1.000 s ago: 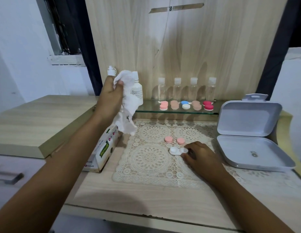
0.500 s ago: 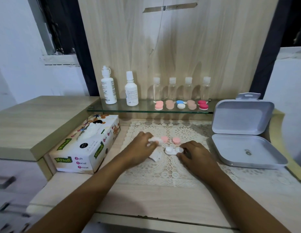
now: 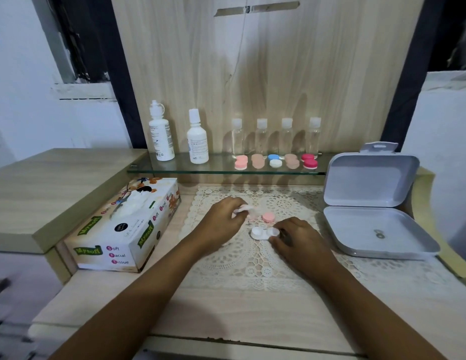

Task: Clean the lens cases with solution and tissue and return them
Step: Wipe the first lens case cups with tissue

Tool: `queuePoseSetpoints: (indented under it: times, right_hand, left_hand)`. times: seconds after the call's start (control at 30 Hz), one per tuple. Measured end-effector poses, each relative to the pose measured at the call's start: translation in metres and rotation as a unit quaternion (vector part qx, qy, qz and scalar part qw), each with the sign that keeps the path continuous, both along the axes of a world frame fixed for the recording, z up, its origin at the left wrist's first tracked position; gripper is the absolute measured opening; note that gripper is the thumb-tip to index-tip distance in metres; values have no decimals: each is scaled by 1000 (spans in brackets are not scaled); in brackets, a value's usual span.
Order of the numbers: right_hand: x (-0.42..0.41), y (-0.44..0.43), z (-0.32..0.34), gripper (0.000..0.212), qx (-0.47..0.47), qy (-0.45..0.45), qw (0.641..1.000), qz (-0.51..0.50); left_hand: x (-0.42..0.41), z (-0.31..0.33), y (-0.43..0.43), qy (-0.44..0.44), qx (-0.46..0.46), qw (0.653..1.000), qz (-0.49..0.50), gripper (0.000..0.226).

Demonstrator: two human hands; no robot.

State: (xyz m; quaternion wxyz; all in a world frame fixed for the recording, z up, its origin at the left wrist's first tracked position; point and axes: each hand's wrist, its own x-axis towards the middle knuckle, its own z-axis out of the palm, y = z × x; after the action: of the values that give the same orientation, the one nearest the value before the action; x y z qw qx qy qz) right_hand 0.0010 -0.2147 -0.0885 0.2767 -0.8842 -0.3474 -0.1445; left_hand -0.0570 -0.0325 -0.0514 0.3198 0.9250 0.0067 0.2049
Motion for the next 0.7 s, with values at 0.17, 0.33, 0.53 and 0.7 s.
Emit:
queuePoseSetpoints:
  times: [0.17, 0.33, 0.53, 0.7]
  right_hand:
    - [1, 1, 0, 23, -6, 4, 1000, -4]
    - [1, 1, 0, 23, -18, -2, 1000, -4]
    - [2, 1, 1, 28, -19, 9, 1000, -3]
    - [2, 0, 0, 34, -23, 4, 1000, -4]
  left_hand:
    - [6, 1, -19, 23, -62, 996, -63, 6]
    - [11, -14, -16, 15, 19, 998, -66, 13]
    - [8, -19, -4, -7, 108, 992, -71, 29]
    - [-1, -21, 3, 34, 168, 982, -75, 31]
